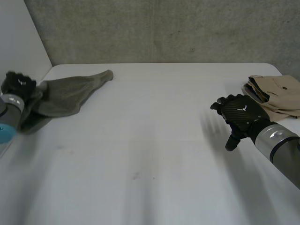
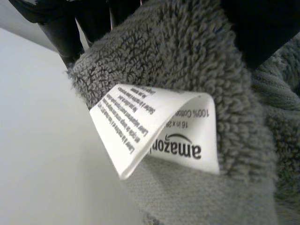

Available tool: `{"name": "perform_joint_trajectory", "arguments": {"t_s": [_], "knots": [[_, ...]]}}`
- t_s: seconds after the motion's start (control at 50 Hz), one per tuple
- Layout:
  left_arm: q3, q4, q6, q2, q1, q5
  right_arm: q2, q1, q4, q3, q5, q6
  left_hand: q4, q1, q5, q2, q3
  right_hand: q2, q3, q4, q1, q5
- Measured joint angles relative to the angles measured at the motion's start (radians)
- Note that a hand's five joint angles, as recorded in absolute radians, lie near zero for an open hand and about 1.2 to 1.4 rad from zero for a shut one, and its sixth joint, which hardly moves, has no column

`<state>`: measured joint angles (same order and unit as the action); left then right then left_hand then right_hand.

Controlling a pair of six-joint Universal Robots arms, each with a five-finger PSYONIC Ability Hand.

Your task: Fold the laundry.

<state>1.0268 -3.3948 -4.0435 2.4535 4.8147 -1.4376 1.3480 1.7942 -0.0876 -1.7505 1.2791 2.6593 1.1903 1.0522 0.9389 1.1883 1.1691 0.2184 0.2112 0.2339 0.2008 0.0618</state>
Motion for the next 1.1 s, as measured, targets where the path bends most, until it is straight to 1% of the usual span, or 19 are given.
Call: {"name": "perform_joint_trajectory", "arguments": {"t_s": [0.02,0.06,0.12,0.22,0.24,0.26,0.28,0.34,0.46,0.48,0.52,0.54,0.56,0.64,0.72,0.78,0.9,0.98,1.1], "knots": [[0.041,-0.047,0.04,-0.057,-0.026,-0.016,0.0,-0.002,0.0,0.001,0.0,0.0,0.001,0.0,0.0,0.001,0.0,0.0,0.0,0.0,0.0,0.0],[0.048,-0.053,0.049,-0.067,-0.031,-0.018,0.001,-0.003,0.0,0.001,0.0,0.0,0.001,0.0,0.0,0.001,0.0,0.0,0.0,0.0,0.0,0.0],[0.129,-0.1,0.203,-0.218,-0.119,-0.032,0.002,-0.007,0.0,0.004,0.0,0.0,0.002,0.0,0.0,0.003,0.005,0.0,0.0,0.0,0.0,0.0],[0.218,-0.029,0.465,-0.44,-0.29,-0.001,0.003,-0.018,0.001,0.013,0.002,0.001,0.006,0.001,0.0,0.006,0.01,0.0,0.0,0.0,0.0,0.0],[0.218,-0.029,0.465,-0.44,-0.29,-0.001,0.003,-0.018,0.001,0.013,0.002,0.001,0.006,0.001,0.0,0.006,0.01,0.0,0.0,0.0,0.0,0.0],[0.248,0.022,0.544,-0.51,-0.357,0.033,0.006,-0.027,0.002,0.016,0.002,0.001,0.006,0.001,0.0,0.006,0.01,0.0,0.0,0.0,0.0,0.0],[0.248,0.022,0.544,-0.51,-0.357,0.033,0.006,-0.027,0.002,0.016,0.002,0.001,0.006,0.001,0.0,0.006,0.01,0.0,0.0,0.0,0.0,0.0],[0.31,0.114,0.661,-0.609,-0.476,0.117,0.013,-0.052,0.002,0.023,0.003,0.003,0.009,0.035,0.024,0.01,0.013,0.0,0.0,0.0,0.0,0.0],[0.421,0.223,0.773,-0.676,-0.643,0.244,0.029,-0.084,0.003,0.037,0.003,0.008,-0.045,0.019,0.001,-0.044,-0.035,0.0,0.0,0.0,0.0,0.0],[0.446,0.244,0.786,-0.677,-0.68,0.264,0.032,-0.088,0.003,0.04,0.003,0.009,-0.39,-0.327,-0.321,-0.39,-0.37,0.0,0.0,0.0,0.0,0.0],[0.467,0.265,0.793,-0.67,-0.717,0.278,0.035,-0.091,0.003,0.042,0.003,0.01,-0.621,-0.573,-0.554,-0.622,-0.599,0.0,0.0,0.0,0.0,0.0],[0.472,0.273,0.795,-0.666,-0.73,0.282,0.035,-0.092,0.003,0.042,0.003,0.01,-0.799,-0.771,-0.729,-0.816,-0.774,0.0,0.0,0.0,0.0,0.0],[0.481,0.287,0.795,-0.656,-0.753,0.286,0.036,-0.092,0.003,0.043,0.003,0.01,-0.946,-0.863,-0.863,-0.942,-0.918,0.0,0.0,0.0,0.0,0.0],[0.478,0.301,0.791,-0.638,-0.77,0.285,0.037,-0.09,0.004,0.045,0.002,0.011,-0.99,-0.866,-0.895,-0.986,-0.959,0.0,0.0,0.0,0.0,0.0],[0.455,0.294,0.788,-0.631,-0.733,0.269,0.036,-0.086,0.007,0.048,0.003,0.01,-0.99,-0.866,-0.895,-0.986,-0.959,0.0,0.0,0.0,0.0,0.0],[0.423,0.276,0.784,-0.633,-0.618,0.23,0.037,-0.078,0.015,0.046,0.005,0.01,-0.99,-0.866,-0.895,-0.986,-0.959,0.0,0.0,0.0,0.0,0.0],[0.409,0.247,0.774,-0.609,-0.476,0.192,0.056,-0.019,0.062,0.034,-0.001,0.014,-0.99,-0.865,-0.895,-0.986,-0.959,0.0,0.0,0.0,0.0,0.0],[0.413,0.246,0.749,-0.566,-0.449,0.185,0.067,0.023,0.12,0.028,-0.02,0.011,-0.989,-0.863,-0.895,-0.984,-0.959,0.0,0.0,0.0,0.0,0.0],[0.453,0.313,0.614,-0.483,-0.435,0.181,0.097,0.118,0.251,-0.002,-0.082,-0.023,-0.987,-0.863,-0.891,-0.982,-0.957,0.0,0.0,0.0,0.0,0.0]]}}
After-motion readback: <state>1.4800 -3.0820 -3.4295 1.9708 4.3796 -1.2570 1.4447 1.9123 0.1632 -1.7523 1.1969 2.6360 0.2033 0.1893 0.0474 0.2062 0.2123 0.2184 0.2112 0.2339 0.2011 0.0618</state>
